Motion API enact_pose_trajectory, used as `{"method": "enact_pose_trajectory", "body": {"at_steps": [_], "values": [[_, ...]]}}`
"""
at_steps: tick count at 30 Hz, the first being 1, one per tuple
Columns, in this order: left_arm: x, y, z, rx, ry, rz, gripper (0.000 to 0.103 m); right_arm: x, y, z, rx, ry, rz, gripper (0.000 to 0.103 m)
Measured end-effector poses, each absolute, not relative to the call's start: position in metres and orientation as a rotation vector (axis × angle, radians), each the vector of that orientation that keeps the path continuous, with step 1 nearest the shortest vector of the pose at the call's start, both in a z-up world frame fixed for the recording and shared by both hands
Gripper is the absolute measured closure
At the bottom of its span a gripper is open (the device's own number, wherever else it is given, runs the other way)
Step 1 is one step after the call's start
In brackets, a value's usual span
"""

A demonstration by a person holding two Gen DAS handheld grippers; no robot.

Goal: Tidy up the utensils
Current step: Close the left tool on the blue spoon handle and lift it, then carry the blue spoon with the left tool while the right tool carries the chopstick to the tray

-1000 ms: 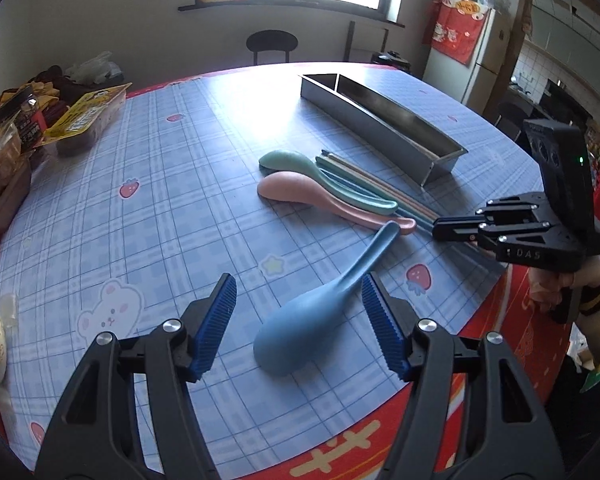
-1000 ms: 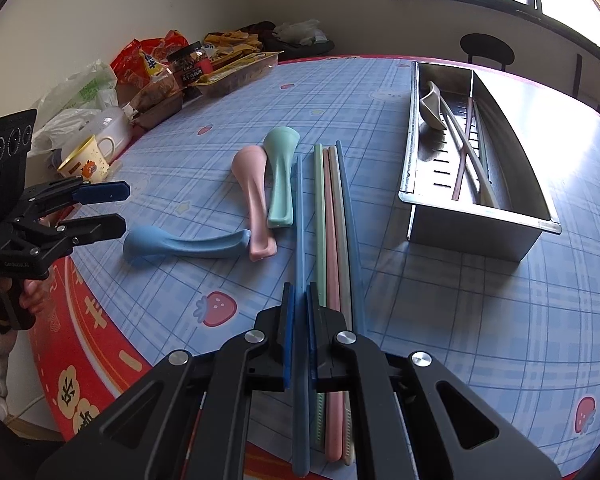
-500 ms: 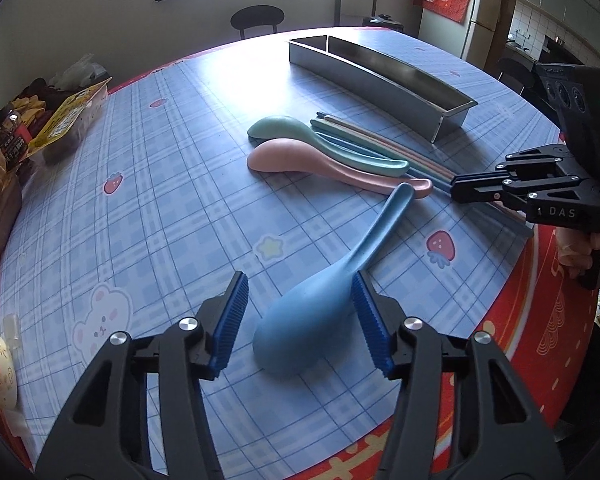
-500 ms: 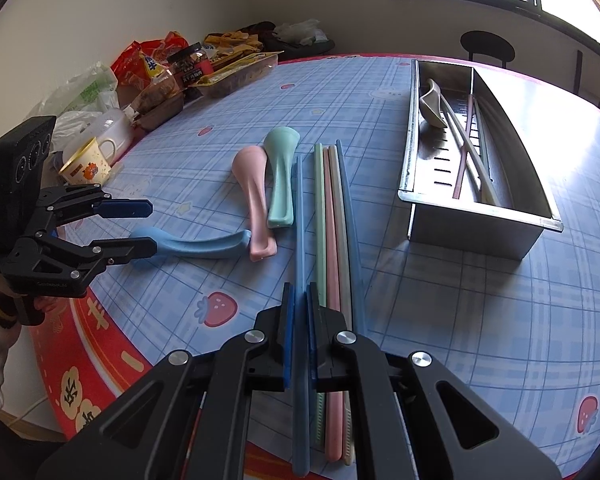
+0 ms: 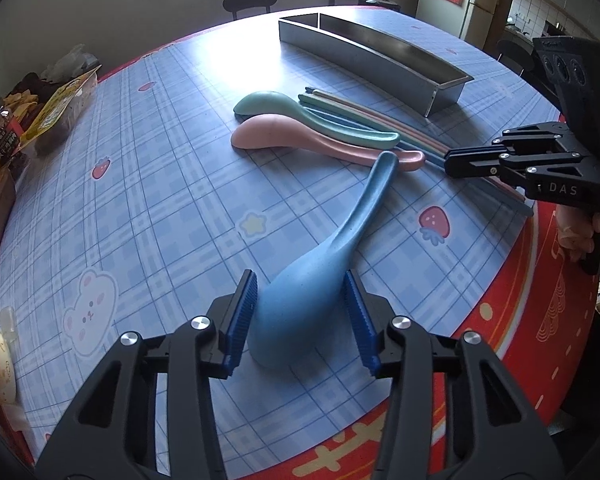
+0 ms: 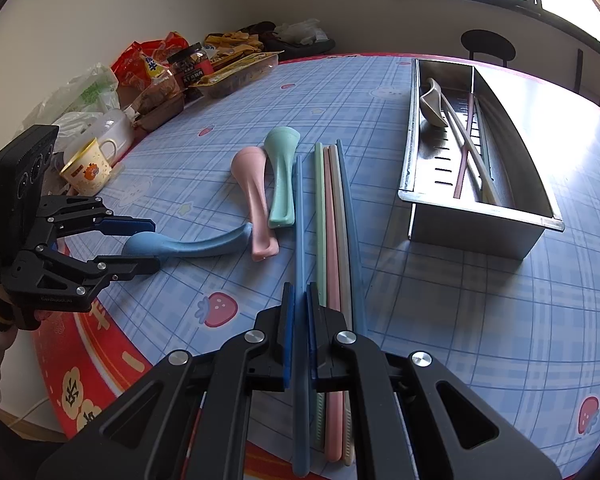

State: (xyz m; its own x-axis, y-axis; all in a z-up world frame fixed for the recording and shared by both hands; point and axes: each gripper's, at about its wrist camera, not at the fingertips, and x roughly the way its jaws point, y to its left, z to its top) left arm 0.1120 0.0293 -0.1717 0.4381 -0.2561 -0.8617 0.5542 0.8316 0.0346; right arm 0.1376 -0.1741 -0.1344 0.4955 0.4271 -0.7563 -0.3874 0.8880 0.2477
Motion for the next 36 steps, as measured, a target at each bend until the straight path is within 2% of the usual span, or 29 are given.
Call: {"method": "enact_pose_trajectory", "body": {"at_steps": [6, 13, 20, 27, 28, 30, 36], "values": [[0.107, 0.013, -0.167, 0.469, 0.951, -0.423, 0.070, 0.137, -0.174, -0.134, 0.050, 0.930, 0.495, 0.097], [0.113, 0.020, -0.156, 0.376, 0.925, -0.421, 0.072, 0.137, -0.175, -0.134, 0.053, 0.930, 0.497, 0.097], [0.134, 0.049, -0.160, 0.085, 0.992, -0.457, 0.072, 0.136, -0.173, -0.131, 0.061, 0.932, 0.501, 0.097], [0.132, 0.060, -0.163, -0.092, 0.976, -0.501, 0.074, 0.136, -0.174, -0.132, 0.064, 0.932, 0.502, 0.097], [0.130, 0.061, -0.163, -0.122, 0.969, -0.516, 0.076, 0.136, -0.174, -0.132, 0.065, 0.932, 0.502, 0.097], [0.128, 0.065, -0.163, -0.179, 0.956, -0.528, 0.094, 0.135, -0.173, -0.131, 0.070, 0.934, 0.505, 0.097], [0.124, 0.060, -0.178, -0.215, 0.968, -0.509, 0.095, 0.136, -0.171, -0.131, 0.067, 0.935, 0.506, 0.097]]}}
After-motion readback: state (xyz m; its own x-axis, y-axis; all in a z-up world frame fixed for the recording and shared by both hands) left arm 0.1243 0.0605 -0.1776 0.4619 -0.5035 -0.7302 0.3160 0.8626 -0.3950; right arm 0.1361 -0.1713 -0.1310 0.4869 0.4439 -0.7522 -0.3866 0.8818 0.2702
